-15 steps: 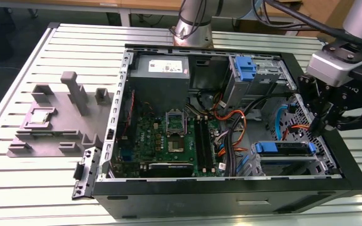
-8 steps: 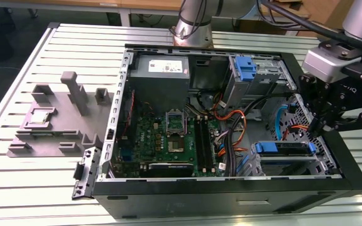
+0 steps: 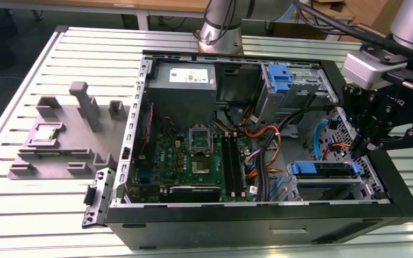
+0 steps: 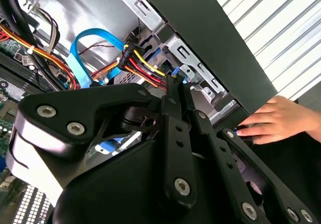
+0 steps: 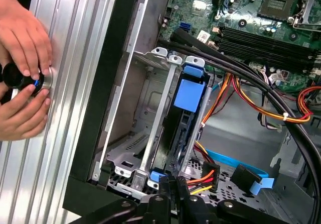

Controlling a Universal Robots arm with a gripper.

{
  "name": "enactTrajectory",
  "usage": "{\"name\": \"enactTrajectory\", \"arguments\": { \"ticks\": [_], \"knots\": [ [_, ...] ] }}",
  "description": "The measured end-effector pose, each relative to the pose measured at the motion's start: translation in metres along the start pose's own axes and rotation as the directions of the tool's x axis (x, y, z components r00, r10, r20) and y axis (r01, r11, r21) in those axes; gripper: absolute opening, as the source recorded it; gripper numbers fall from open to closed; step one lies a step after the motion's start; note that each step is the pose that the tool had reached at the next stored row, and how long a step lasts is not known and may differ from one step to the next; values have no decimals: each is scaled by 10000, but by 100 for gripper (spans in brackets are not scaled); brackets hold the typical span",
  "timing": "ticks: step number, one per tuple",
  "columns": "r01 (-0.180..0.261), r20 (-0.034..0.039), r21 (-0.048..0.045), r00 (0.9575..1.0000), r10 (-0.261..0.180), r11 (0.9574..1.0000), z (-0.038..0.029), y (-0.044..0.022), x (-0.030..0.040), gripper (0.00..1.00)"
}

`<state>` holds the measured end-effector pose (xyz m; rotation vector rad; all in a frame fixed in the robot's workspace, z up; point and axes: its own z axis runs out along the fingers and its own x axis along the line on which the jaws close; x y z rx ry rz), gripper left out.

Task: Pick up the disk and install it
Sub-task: 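Insert the first disk wire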

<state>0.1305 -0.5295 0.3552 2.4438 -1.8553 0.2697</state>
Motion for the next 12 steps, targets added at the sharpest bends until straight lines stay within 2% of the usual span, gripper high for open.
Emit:
{"name": "enactTrajectory", "arguments": {
  "ticks": [12],
  "knots": [
    [-24, 0, -4, 10000, 24, 10000, 0, -2, -5, 17]
  ]
}}
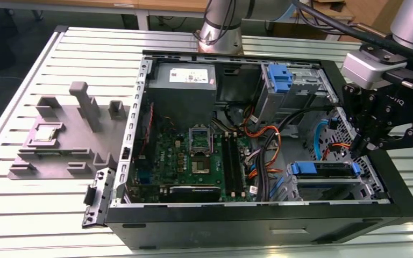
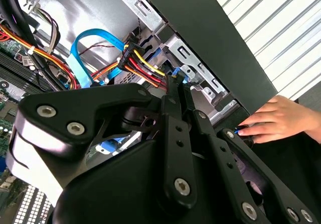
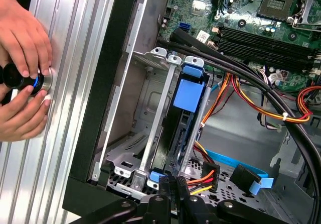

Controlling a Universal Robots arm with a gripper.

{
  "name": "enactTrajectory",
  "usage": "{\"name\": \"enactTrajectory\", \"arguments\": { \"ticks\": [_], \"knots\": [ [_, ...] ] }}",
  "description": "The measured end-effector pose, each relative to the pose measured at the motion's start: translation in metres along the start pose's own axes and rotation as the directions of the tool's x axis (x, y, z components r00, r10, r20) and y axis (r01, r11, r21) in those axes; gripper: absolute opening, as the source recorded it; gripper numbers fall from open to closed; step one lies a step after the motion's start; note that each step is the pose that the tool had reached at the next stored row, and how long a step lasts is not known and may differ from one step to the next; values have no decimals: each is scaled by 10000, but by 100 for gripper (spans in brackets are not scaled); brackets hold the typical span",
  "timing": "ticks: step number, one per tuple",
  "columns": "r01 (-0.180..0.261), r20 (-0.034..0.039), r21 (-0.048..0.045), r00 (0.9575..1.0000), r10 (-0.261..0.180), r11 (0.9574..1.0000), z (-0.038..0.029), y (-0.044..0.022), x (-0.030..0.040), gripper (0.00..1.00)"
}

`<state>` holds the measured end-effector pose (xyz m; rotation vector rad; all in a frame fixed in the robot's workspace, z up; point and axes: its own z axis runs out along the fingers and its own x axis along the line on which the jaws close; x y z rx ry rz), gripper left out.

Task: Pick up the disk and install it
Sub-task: 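Insert the first disk wire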

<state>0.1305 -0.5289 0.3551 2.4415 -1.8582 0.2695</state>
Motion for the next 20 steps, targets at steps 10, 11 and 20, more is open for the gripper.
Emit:
{"name": "enactTrajectory", "arguments": {
  "ticks": [10, 11, 20],
  "knots": [
    [-1177, -81, -207, 9930, 1176, 9928, 12, 1, -3, 17],
    [-1294, -91, -227, 9916, 1292, 9913, 14, 1, -3, 17],
    [-1940, 107, -390, 9808, 1945, 9802, 20, 2, -3, 17]
  ]
}}
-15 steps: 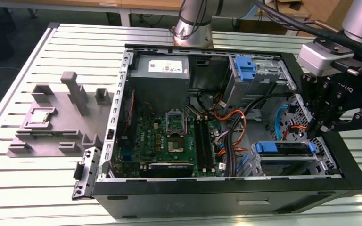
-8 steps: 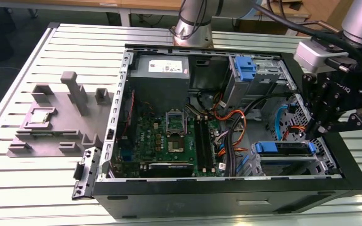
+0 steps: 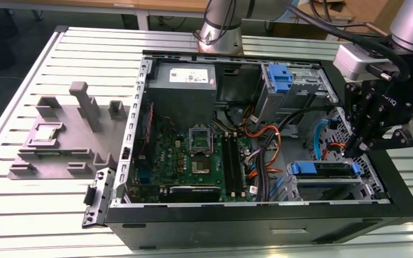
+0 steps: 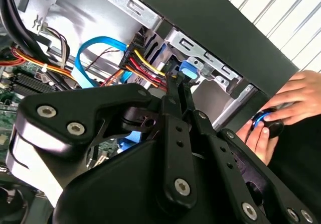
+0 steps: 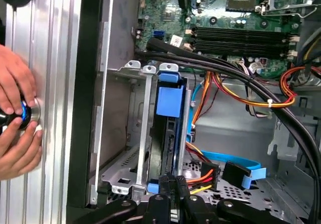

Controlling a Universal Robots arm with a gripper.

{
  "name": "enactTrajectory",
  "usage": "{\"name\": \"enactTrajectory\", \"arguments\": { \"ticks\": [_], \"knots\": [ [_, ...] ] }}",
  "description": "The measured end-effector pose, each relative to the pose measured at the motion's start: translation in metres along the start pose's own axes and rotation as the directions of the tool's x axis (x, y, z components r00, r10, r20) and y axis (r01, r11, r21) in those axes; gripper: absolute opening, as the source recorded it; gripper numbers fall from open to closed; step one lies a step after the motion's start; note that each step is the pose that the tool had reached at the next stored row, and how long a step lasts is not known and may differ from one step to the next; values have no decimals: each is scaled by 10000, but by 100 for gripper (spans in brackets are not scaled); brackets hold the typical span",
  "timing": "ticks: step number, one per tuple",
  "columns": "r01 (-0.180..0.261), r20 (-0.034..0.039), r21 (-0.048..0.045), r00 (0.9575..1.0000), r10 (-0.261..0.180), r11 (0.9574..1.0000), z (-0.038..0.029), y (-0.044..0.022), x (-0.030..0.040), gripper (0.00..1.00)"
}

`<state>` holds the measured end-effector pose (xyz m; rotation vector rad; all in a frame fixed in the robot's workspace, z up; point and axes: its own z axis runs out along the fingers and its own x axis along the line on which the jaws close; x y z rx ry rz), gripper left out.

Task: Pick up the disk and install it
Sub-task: 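Insert the first disk wire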

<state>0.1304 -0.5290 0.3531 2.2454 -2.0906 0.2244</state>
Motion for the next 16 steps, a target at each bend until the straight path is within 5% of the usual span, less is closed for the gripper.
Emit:
{"name": "enactTrajectory", "arguments": {
  "ticks": [9, 16],
  "knots": [
    [-676, -37, -102, 9977, 676, 9977, 31, 22, -3, 17],
    [-995, 1, -151, 9950, 995, 9949, 63, 82, -13, 17]
  ]
}}
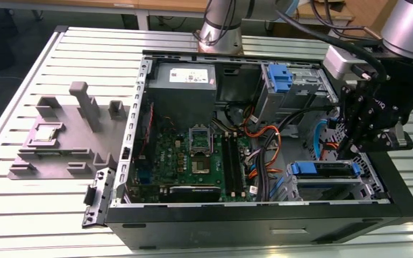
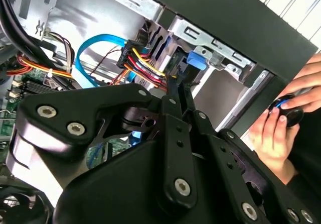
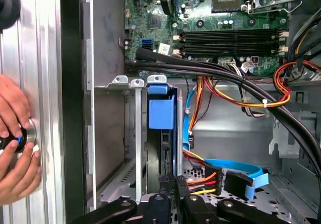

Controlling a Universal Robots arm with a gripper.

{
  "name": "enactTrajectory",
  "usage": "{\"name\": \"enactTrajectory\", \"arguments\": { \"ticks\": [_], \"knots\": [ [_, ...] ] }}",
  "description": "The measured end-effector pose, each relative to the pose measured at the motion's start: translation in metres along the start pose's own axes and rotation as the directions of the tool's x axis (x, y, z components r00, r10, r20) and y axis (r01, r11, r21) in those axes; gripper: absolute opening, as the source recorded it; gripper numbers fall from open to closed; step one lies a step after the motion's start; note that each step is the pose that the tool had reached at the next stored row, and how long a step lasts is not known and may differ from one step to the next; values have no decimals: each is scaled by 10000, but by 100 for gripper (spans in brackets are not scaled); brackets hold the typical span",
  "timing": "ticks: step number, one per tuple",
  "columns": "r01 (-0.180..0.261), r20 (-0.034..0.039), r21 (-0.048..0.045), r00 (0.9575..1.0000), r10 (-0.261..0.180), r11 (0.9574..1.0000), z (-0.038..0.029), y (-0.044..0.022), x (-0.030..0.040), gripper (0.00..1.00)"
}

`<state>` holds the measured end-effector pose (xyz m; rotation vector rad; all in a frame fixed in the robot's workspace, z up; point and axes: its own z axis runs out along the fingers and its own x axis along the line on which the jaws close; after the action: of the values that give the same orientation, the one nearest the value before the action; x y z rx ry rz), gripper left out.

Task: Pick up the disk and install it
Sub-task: 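Insert the first disk wire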

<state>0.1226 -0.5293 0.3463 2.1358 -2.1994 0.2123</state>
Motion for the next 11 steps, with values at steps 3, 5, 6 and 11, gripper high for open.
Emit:
{"name": "enactTrajectory", "arguments": {
  "ticks": [3, 5, 6, 11],
  "knots": [
    [-150, 7, -22, 9999, 150, 9999, 20, 11, -3, 17],
    [-199, 35, -31, 9998, 200, 9998, 30, 13, -2, 17],
    [-203, 77, -34, 9998, 204, 9998, 36, 13, 2, 17],
    [-216, 357, -50, 9991, 218, 9998, 56, 12, 54, 17]
  ]
}}
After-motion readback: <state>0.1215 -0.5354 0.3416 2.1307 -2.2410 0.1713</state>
